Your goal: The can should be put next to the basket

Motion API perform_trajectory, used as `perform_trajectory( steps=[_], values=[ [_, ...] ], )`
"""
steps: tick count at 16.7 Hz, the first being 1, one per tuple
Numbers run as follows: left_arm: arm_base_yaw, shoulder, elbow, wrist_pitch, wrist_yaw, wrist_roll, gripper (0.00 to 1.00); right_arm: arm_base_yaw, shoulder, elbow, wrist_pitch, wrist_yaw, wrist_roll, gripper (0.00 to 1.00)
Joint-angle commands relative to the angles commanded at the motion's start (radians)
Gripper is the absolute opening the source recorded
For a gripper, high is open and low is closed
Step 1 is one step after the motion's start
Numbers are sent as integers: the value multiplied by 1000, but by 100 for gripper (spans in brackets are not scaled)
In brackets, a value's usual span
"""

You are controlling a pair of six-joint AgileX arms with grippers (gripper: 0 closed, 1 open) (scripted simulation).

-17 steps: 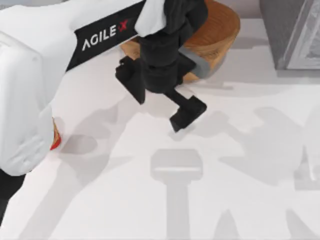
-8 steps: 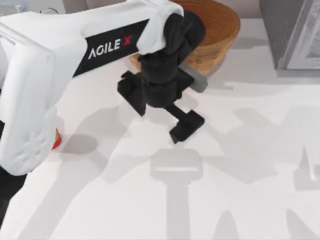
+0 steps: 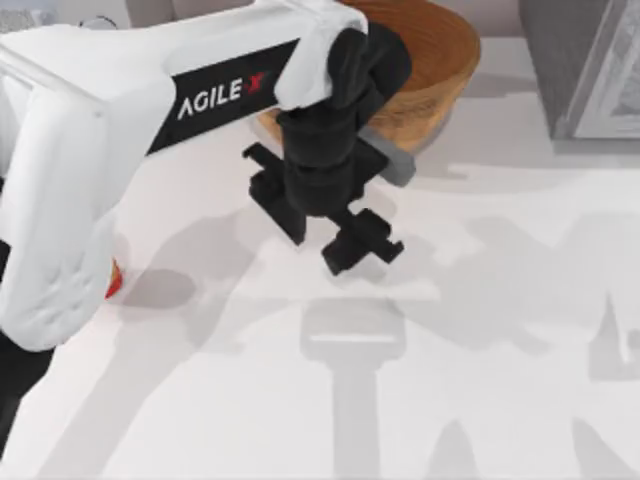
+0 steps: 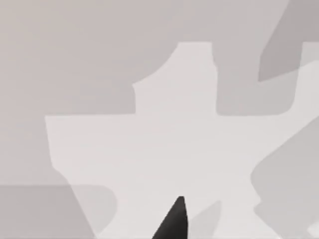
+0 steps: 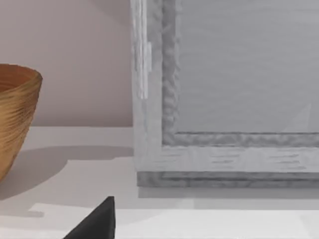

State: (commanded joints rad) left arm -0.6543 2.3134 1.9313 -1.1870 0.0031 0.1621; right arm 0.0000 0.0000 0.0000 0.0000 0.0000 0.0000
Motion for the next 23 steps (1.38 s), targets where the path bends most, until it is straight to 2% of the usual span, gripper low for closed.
perform_trajectory(
  steps=[5,6,16,19,23],
  values=[
    [0,0,0,0,0,0,2,0,0,0,0,0,0,100],
    [0,0,0,0,0,0,0,0,0,0,0,0,0,100],
    [13,-11,2,-10,0,9,0,0,0,0,0,0,0,100],
    [102,-87,11,-64,1,55,0,0,0,0,0,0,0,100],
    [333,-263,-5,-111,11,104,0,0,0,0,0,0,0,100]
  ],
)
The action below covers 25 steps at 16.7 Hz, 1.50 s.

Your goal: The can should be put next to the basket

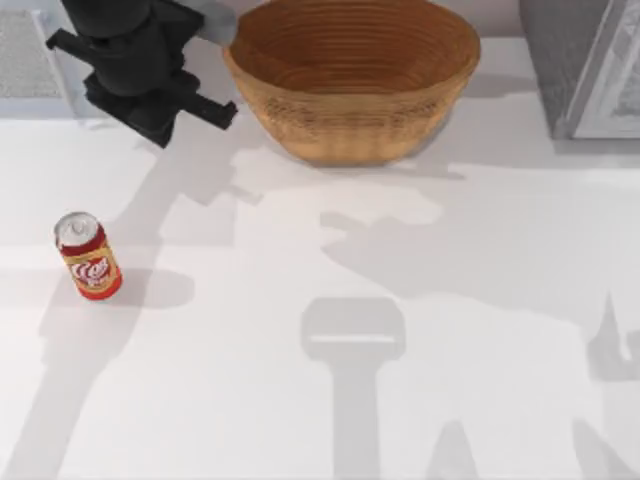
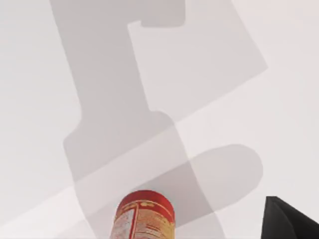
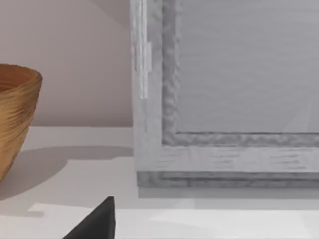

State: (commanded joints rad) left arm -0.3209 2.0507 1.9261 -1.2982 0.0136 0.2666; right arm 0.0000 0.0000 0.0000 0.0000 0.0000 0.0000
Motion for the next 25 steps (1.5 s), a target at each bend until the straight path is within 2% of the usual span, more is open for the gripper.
perform_trajectory(
  steps=[7,11,14,25],
  values=[
    [296,-139,-126,5,31,69,0,0,0,0,0,0,0,100],
    [538,-119,-308,120,15,93,0,0,0,0,0,0,0,100],
    [650,-75,-404,204,-10,107,0,0,0,0,0,0,0,100],
    [674,-51,-445,251,-20,113,0,0,0,0,0,0,0,100]
  ],
)
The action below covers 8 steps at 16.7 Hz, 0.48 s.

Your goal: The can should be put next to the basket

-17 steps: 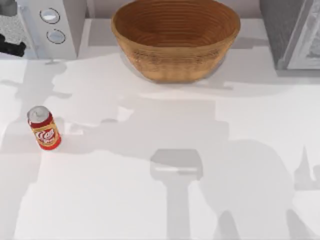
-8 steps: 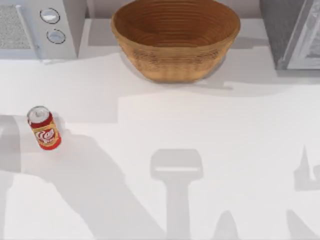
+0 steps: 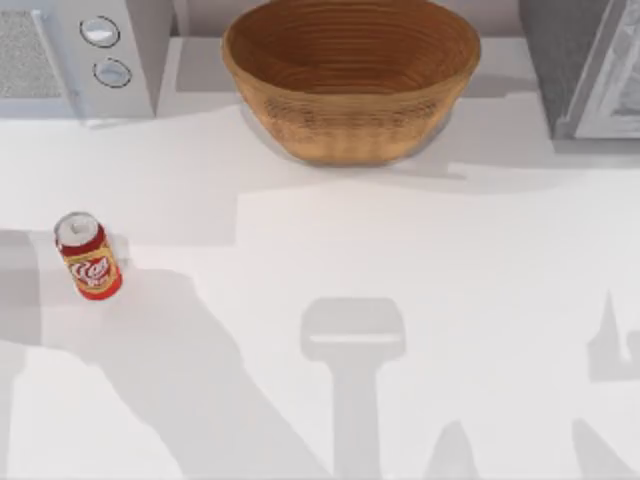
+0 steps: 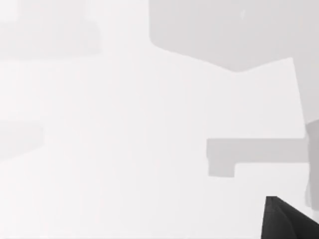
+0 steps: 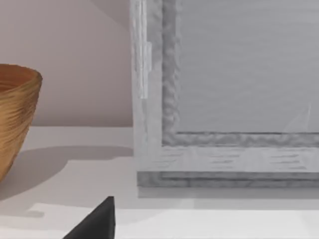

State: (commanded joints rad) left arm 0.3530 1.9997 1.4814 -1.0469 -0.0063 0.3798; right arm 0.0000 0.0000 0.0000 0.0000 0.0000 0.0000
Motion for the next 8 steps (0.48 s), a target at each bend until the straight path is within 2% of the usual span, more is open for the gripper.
perform_trajectory(
  steps=[3,8],
  values=[
    [0,0,0,0,0,0,0,0,0,0,0,0,0,100],
    [0,0,0,0,0,0,38,0,0,0,0,0,0,100]
  ],
)
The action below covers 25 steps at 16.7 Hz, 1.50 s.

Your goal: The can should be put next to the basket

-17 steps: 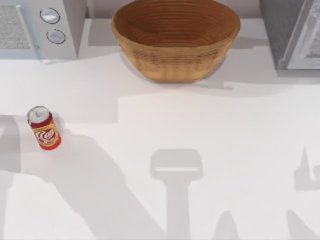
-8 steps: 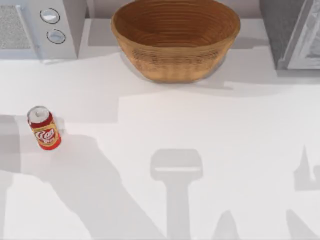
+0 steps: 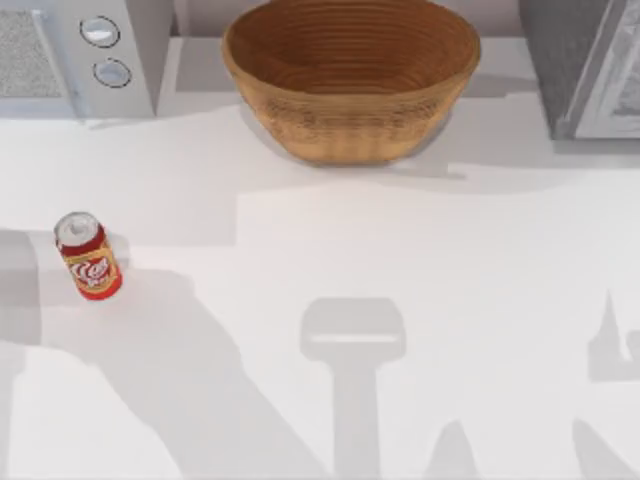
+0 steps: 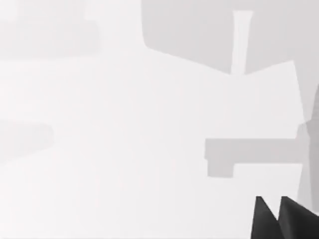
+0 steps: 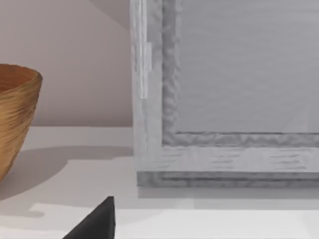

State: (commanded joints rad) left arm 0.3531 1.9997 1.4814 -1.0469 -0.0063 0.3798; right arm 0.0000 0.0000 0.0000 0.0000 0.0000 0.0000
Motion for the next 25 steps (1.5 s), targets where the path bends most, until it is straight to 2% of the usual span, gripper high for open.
perform_trajectory(
  steps=[8,18,25],
  values=[
    [0,0,0,0,0,0,98,0,0,0,0,0,0,100],
    [-1,-1,3,-4,0,0,100,0,0,0,0,0,0,100],
    [-2,-27,106,-135,0,-1,100,0,0,0,0,0,0,100]
  ],
)
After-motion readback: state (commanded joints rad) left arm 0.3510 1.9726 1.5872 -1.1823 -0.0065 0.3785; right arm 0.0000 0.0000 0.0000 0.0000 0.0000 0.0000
